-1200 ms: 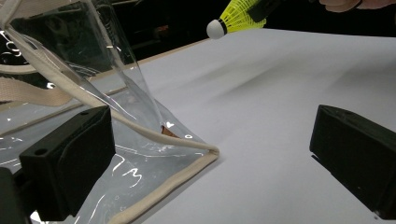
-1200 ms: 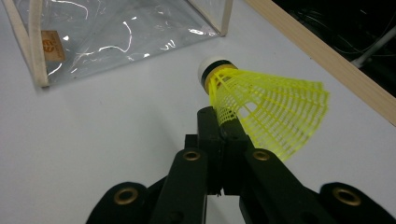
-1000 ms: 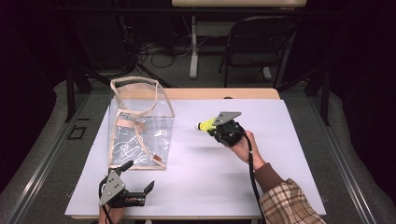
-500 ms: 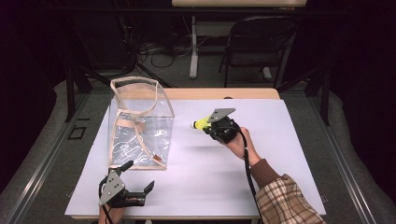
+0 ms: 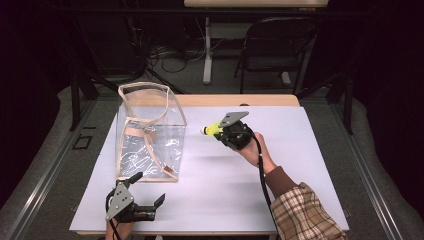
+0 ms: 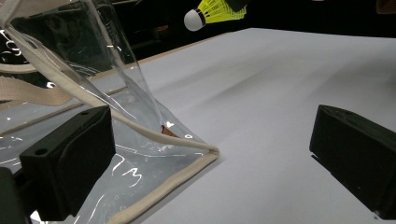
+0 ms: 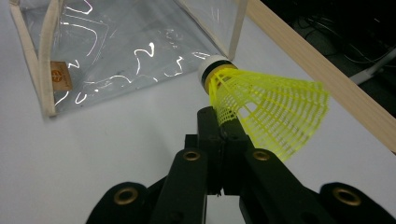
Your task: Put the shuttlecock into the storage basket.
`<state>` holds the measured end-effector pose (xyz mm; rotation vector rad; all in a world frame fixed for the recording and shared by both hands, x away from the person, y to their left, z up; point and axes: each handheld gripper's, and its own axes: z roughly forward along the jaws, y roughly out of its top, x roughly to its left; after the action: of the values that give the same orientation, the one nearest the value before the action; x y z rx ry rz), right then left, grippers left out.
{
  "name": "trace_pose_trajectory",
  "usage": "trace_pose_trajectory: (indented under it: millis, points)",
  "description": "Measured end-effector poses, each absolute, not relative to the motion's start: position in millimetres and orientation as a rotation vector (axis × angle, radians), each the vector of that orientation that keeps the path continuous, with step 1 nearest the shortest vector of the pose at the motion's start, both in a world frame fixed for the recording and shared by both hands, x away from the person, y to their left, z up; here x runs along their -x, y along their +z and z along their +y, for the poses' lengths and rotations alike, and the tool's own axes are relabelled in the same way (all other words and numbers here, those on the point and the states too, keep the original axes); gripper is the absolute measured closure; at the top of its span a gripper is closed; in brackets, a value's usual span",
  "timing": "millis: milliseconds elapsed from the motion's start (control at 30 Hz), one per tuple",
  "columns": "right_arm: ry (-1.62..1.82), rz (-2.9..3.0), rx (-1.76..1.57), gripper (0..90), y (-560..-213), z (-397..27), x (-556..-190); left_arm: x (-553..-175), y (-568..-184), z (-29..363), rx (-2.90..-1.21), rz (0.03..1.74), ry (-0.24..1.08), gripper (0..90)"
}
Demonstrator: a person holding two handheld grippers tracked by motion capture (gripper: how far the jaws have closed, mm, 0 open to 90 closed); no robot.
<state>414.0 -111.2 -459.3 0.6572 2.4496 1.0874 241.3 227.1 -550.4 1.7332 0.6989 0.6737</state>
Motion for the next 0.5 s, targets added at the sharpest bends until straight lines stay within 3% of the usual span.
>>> trace_pose_trajectory:
  millis: [500]
  points:
    - [1.101, 2.442, -0.647, 90.0, -450.0, -102.9, -419.2, -241.2, -550.4, 227.1, -1.734, 0.700, 0.673, 0.1]
